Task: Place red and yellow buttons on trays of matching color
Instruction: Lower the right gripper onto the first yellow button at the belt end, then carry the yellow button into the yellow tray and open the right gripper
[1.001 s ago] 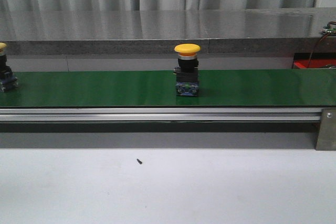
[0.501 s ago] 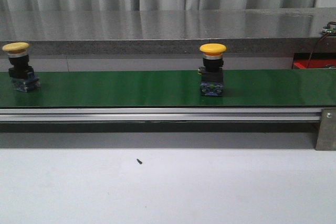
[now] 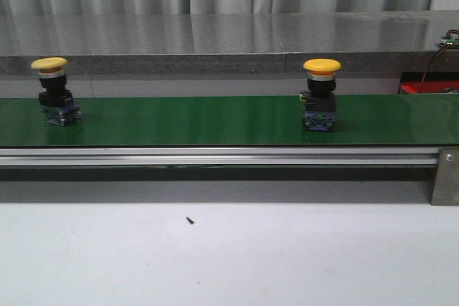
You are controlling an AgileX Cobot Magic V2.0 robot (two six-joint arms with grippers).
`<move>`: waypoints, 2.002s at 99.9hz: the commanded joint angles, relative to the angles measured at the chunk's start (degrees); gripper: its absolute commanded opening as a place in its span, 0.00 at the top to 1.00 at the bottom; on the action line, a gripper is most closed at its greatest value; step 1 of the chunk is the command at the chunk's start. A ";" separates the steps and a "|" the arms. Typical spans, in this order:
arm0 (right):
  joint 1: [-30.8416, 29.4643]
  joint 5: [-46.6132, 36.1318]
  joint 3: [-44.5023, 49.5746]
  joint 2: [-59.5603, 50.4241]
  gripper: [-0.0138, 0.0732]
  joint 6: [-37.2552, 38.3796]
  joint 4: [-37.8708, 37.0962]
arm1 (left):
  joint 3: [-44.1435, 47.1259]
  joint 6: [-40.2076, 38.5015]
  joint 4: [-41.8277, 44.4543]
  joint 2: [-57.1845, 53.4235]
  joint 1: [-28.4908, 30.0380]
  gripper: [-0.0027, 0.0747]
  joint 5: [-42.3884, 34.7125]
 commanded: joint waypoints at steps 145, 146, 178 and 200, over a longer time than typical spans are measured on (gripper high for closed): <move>11.37 -4.38 -29.34 53.11 0.54 -5.27 -3.85 | -1.62 0.09 -1.33 0.04 -0.52 0.99 -4.38; 11.37 -4.16 -29.52 53.11 0.55 -5.27 -3.92 | -1.62 0.09 -1.33 0.04 -0.52 0.99 -4.38; 11.09 5.91 -33.24 47.23 0.58 2.85 -12.02 | -1.62 0.09 -1.33 0.04 -0.52 0.99 -4.38; 9.85 6.94 -29.36 39.80 0.58 7.00 -16.89 | -1.62 0.09 -1.33 0.04 -0.52 0.99 -4.38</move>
